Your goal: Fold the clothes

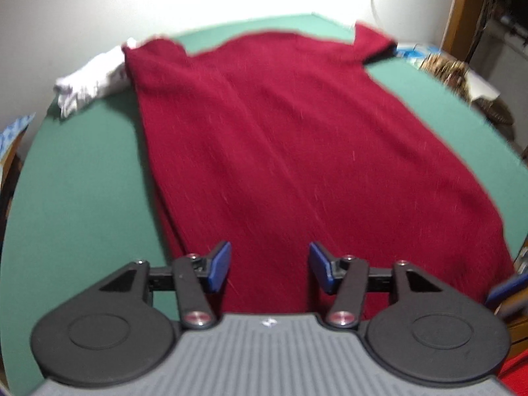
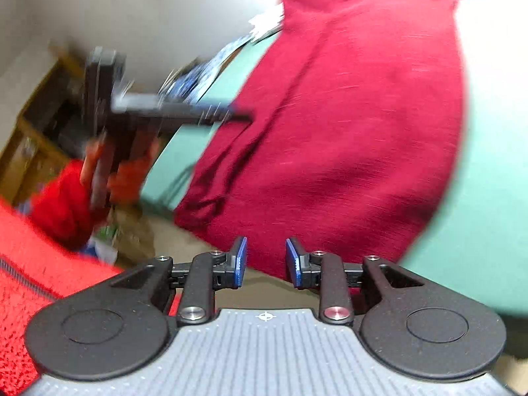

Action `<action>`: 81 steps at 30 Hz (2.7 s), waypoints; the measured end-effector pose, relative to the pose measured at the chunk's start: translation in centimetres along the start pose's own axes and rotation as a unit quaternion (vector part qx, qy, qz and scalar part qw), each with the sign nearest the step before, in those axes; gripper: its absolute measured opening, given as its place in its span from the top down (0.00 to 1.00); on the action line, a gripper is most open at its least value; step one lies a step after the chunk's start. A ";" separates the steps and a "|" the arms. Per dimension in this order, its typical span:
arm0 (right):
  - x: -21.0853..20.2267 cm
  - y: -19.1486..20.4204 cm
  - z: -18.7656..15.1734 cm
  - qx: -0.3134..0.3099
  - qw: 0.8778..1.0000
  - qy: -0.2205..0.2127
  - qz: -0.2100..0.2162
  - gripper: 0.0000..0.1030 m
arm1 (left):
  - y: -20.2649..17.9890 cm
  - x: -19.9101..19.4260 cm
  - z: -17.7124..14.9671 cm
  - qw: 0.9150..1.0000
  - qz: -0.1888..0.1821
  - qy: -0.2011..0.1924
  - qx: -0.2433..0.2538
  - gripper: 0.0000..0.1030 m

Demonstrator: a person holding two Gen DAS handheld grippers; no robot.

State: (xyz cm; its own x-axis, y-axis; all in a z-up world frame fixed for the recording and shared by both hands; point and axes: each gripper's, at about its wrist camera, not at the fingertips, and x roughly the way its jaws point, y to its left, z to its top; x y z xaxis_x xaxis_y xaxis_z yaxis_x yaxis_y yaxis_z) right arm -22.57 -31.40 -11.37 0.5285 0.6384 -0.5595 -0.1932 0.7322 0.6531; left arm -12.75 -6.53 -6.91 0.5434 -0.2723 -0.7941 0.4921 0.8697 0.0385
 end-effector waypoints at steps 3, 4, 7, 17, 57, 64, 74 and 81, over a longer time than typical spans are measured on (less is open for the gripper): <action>-0.9 -1.6 -0.8 0.040 0.999 -0.028 0.002 0.75 | -0.7 -0.9 -0.7 1.000 0.021 0.007 -0.009 0.45; -1.2 -2.3 -0.8 0.050 0.998 -0.032 0.007 0.75 | -0.9 -1.2 -0.8 0.999 0.027 0.011 -0.012 0.45; -0.8 -3.1 -0.4 0.064 0.997 -0.040 0.011 0.76 | -1.6 -2.2 -1.3 0.999 0.046 0.023 -0.014 0.44; -3.3 -4.8 6.4 0.122 0.980 -0.137 -0.073 0.62 | -2.4 -5.7 3.7 0.997 0.057 -0.060 -0.009 0.23; -6.1 -37.7 22.0 0.567 0.725 -0.391 0.010 0.96 | -7.1 -4.3 10.1 0.963 0.235 -0.002 -0.136 0.14; -12.3 -33.2 26.1 0.437 0.794 -0.424 0.006 0.96 | -6.5 -3.5 11.3 0.963 0.223 -0.015 -0.148 0.13; -5.9 -12.3 31.5 0.094 0.946 -0.309 0.040 0.99 | -2.7 -3.4 13.5 0.966 0.167 -0.070 -0.186 0.13; 2.8 -3.9 25.4 -0.020 0.974 -0.223 -0.035 0.91 | 1.5 -2.7 11.2 0.973 0.125 -0.061 -0.183 0.13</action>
State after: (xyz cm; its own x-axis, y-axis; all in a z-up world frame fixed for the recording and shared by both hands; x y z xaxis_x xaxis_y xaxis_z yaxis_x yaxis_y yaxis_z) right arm 0.64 -38.52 -2.55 0.8466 0.4258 -0.3194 -0.1698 0.7848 0.5960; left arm -5.93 -9.12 2.06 0.7025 -0.0610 -0.7091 0.0716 0.9973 -0.0148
